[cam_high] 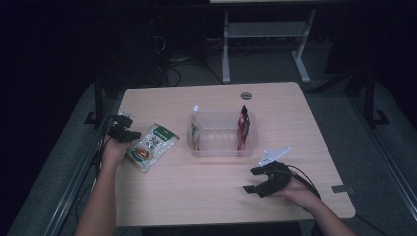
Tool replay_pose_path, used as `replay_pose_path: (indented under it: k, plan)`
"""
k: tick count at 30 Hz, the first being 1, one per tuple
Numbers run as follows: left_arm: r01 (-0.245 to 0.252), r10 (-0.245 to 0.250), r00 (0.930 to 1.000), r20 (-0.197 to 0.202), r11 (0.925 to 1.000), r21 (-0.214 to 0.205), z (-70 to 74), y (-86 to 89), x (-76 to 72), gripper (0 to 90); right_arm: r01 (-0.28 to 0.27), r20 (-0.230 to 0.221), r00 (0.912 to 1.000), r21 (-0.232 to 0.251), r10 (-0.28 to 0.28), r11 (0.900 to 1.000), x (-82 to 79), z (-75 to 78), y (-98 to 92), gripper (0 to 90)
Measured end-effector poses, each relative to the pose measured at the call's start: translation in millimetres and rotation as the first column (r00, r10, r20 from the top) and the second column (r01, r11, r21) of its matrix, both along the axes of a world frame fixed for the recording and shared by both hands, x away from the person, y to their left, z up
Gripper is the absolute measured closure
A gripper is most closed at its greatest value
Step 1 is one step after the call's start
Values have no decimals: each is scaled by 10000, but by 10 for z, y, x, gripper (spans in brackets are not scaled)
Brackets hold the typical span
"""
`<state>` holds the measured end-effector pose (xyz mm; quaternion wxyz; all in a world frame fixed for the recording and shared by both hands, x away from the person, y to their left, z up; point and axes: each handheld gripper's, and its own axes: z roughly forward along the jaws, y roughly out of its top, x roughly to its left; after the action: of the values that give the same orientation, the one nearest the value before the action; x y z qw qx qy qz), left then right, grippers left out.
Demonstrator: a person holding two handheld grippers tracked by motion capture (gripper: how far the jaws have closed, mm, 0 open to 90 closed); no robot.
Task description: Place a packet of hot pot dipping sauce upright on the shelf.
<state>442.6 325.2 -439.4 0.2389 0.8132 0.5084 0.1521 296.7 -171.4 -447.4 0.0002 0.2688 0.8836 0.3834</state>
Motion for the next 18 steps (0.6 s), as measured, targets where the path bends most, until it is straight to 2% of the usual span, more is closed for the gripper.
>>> replay_pose_path:
  k: [1,2,4,6,11,15,18]
  plan:
    - [170,-167,9998,-133,9996,215,-11,-17,1,900,10,-10,10000,49,-10,10000,-3,6,-5,257]
    - [281,-278,9994,-186,9994,178,-22,-34,-5,900,15,10,10000,86,-15,10000,-3,11,-11,257]
    - [441,-443,9986,-276,9990,-65,-37,-61,-20,900,54,16,10000,155,-54,9999,1,18,-23,257]
    - [669,-670,9972,-323,9978,-32,-49,-111,-49,900,62,10,10000,155,-62,9999,5,16,-27,257]
    - [1360,-1371,9902,-274,9899,-408,-66,-235,-132,900,28,78,10000,116,-29,9999,6,18,-24,257]
    - [2111,-2119,9764,-425,9772,-221,-51,-355,-188,900,29,18,10000,169,-30,9999,-1,21,-16,257]
    - [2354,-2361,9698,-611,9717,-176,-42,-426,-232,900,47,15,10000,192,-47,9998,-5,26,-19,257]
